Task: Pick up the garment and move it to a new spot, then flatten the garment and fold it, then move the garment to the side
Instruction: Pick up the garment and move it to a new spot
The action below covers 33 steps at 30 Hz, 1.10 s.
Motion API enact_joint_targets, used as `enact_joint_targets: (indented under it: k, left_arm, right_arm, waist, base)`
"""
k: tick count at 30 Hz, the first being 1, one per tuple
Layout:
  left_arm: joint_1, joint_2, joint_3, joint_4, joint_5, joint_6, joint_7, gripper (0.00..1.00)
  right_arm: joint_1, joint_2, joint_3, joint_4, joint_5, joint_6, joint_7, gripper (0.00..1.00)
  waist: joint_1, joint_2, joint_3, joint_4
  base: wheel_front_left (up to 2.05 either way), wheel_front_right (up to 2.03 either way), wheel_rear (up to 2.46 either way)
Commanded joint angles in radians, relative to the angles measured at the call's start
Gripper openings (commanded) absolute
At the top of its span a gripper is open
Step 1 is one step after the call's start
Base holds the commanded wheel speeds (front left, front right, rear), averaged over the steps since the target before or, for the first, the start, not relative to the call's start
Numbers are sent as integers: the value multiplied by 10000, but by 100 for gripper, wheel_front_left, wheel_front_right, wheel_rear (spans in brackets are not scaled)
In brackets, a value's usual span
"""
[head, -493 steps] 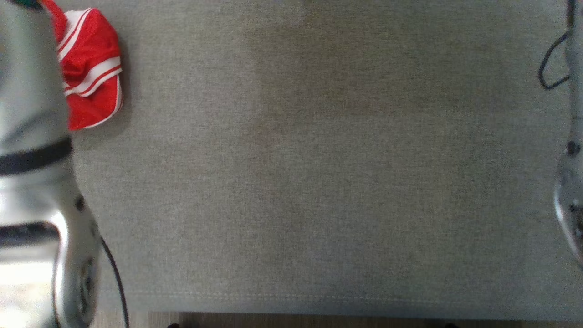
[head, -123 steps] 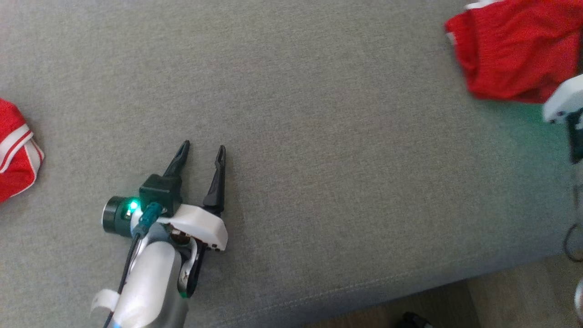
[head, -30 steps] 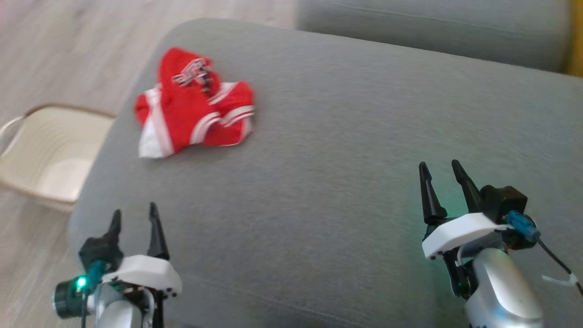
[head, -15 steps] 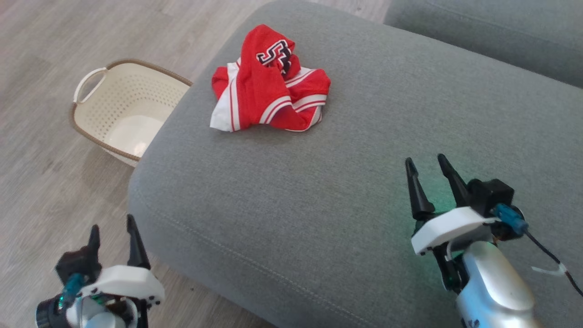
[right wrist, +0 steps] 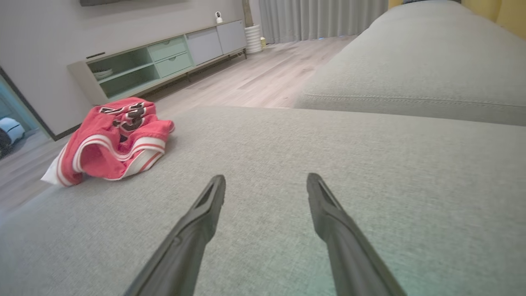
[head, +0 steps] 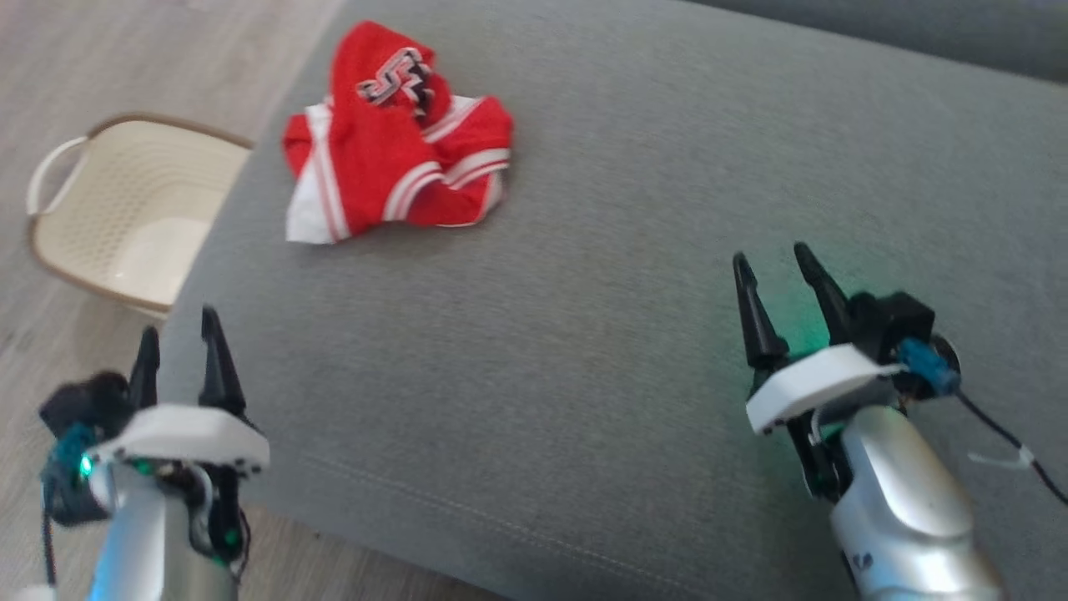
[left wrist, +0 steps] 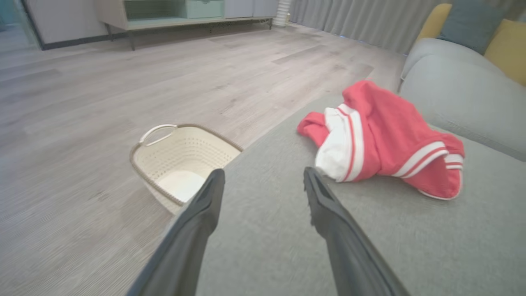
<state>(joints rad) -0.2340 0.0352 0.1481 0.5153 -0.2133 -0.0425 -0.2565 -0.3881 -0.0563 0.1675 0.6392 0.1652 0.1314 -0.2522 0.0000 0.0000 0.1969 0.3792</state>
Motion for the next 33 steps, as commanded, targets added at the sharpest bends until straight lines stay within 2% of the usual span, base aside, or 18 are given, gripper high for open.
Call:
enact_joint_targets:
  k: [1,5,12,20,26,27,28,29,33]
  left_arm:
    - [-381,372,441,-80,76,-113,-53,100]
    - [-1194,820,603,656,223,-497,-53,100]
    - [-2486,1437,495,1772,257,-803,-53,100]
    - [-3528,2086,-163,3254,-67,-876,-53,100]
    - [-4186,2460,-570,4381,-340,-880,-53,100]
    - [-4240,2488,-608,4455,-373,-880,-53,93]
    - [-4283,2522,-657,4489,-380,-880,-53,17]
    - [-4322,2579,-714,4432,-356,-880,-53,0]
    - [-4398,2734,-858,3946,-331,-880,-53,0]
  right_arm:
    - [-363,60,277,-336,-57,-7,-95,100]
    - [-538,60,335,-560,-126,-7,-95,100]
    - [-812,60,394,-1146,-347,-7,-95,100]
    - [-954,60,523,-1696,-396,-7,-95,100]
    - [-1008,60,346,-1869,-496,-7,-95,100]
    - [-1002,60,323,-1885,-468,-7,-95,100]
    - [-993,60,312,-1902,-423,-7,-95,100]
    - [-983,60,310,-1919,-378,-7,-95,100]
    - [-918,61,283,-1960,-196,-7,-95,100]
  waist:
    - [0,0,293,-405]
    - [0,0,582,-917]
    - [0,0,1247,-1631]
    - [0,0,1950,-2304]
    - [0,0,2297,-2554]
    - [0,0,2317,-2582]
    - [0,0,2321,-2607]
    - [0,0,2313,-2632]
    - [0,0,2181,-2669]
  base:
    - [0,0,0]
    - [0,0,0]
    - [0,0,0]
    - [0,0,0]
    - [0,0,0]
    - [0,0,0]
    - [0,0,0]
    - [0,0,0]
    - [0,0,0]
